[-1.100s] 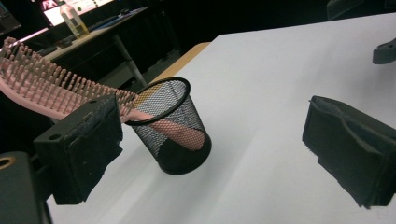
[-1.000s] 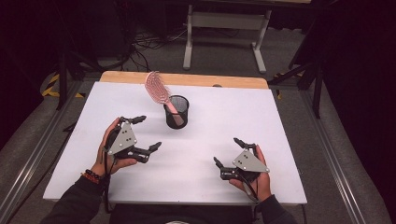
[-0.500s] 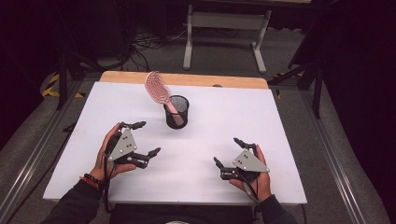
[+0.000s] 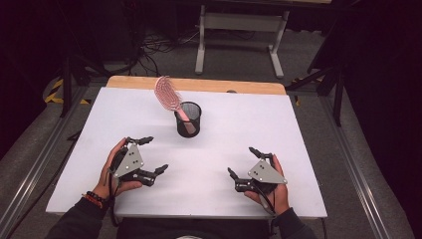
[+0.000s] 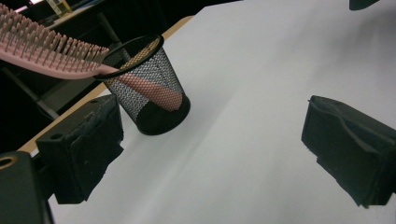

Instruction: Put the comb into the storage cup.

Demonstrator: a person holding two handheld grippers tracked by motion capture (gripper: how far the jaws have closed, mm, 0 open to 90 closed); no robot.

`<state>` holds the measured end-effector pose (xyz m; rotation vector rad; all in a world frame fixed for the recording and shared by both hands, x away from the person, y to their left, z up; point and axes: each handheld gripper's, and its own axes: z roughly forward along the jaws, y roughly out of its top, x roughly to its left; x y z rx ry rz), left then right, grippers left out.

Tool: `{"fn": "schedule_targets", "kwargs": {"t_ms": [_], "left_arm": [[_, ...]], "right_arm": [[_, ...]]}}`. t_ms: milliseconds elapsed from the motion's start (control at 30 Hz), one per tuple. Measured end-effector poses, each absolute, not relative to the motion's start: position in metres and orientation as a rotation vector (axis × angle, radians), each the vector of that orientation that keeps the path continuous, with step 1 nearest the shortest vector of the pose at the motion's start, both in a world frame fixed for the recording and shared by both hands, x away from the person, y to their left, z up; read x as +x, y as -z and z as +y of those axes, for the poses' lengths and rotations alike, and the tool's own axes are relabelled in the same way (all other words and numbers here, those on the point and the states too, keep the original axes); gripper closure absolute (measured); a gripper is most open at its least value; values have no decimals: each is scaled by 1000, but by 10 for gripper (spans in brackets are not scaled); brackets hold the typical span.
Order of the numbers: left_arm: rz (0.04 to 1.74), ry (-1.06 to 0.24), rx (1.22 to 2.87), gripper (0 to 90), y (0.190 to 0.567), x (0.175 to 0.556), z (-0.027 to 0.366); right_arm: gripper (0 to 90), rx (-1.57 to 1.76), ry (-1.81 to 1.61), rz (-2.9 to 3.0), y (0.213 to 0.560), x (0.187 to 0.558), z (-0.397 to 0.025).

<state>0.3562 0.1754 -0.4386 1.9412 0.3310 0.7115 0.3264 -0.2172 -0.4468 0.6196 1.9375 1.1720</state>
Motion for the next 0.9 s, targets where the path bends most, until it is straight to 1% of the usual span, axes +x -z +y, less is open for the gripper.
{"fn": "schedule_targets", "kwargs": {"t_ms": [400, 900], "left_arm": [[367, -697, 1951, 60, 450, 349, 186], [414, -700, 1954, 56, 458, 346, 209]], "right_arm": [[92, 618, -1172, 1939, 447, 326, -217], [91, 619, -1170, 1943, 448, 325, -218]]}}
